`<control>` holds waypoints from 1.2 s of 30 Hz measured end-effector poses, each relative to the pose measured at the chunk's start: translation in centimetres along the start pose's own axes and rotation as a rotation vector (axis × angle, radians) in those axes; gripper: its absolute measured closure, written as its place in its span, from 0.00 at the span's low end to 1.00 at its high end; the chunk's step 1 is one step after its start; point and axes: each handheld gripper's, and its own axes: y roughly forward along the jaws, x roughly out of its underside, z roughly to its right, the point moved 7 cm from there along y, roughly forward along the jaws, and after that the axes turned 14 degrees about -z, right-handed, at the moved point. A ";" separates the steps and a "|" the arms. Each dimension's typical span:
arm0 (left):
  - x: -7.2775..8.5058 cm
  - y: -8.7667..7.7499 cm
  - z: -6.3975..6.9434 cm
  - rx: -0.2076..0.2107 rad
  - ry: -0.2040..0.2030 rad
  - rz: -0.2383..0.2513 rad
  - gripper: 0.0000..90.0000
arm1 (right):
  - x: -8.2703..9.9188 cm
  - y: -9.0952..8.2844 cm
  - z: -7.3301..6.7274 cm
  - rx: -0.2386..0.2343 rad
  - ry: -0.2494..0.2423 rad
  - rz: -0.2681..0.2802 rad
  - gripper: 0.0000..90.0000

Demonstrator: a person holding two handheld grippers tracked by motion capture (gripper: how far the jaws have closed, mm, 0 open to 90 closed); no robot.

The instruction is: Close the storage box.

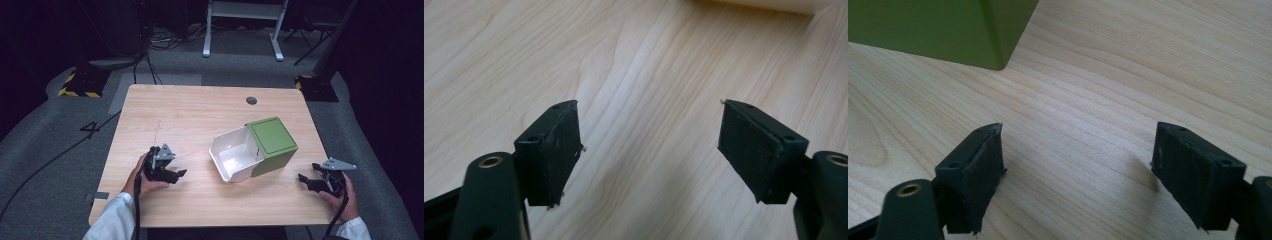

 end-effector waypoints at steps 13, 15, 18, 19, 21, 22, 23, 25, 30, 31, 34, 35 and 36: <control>-4.9 1.0 1.7 0.045 0.004 0.071 0.29 | 0.0 0.0 0.0 0.000 -0.001 0.000 0.23; -5.3 1.3 1.6 0.038 0.004 0.076 0.29 | 0.0 0.0 0.0 0.000 0.000 0.001 0.23; -5.9 1.8 1.6 0.054 -0.011 0.083 0.29 | 0.0 0.0 0.0 -0.001 -0.001 0.001 0.23; -6.2 2.0 1.5 0.054 -0.008 0.084 0.30 | 0.0 0.0 -0.1 -0.001 -0.001 0.001 0.23; -6.6 2.3 1.5 0.059 -0.010 0.089 0.30 | 0.0 0.0 -0.1 -0.001 -0.002 0.001 0.23; -6.8 2.4 1.4 0.051 -0.010 0.085 0.32 | 0.0 0.0 -0.1 -0.002 -0.002 0.001 0.23; -7.0 2.7 1.5 0.055 -0.015 0.085 0.34 | 0.0 0.0 -0.1 -0.003 -0.002 0.001 0.23; -7.2 3.3 1.6 0.075 -0.016 0.069 0.35 | 0.0 0.0 -0.1 -0.003 -0.003 0.001 0.23; -8.0 4.1 1.6 0.085 -0.039 0.083 0.43 | 0.0 0.0 -0.1 -0.003 -0.007 0.003 0.23; -8.1 4.3 1.6 0.093 -0.040 0.083 0.44 | 0.0 0.0 -0.1 -0.002 -0.007 0.002 0.23; -8.3 4.8 1.9 0.104 -0.035 0.072 0.45 | 0.0 0.0 -0.1 -0.001 -0.008 0.002 0.23; -8.3 5.1 2.2 0.117 -0.030 0.062 0.45 | 0.0 0.0 -0.1 -0.001 -0.007 0.002 0.23; -8.3 5.4 2.4 0.115 -0.014 0.047 0.46 | 0.0 0.0 -0.1 -0.002 -0.007 0.003 0.23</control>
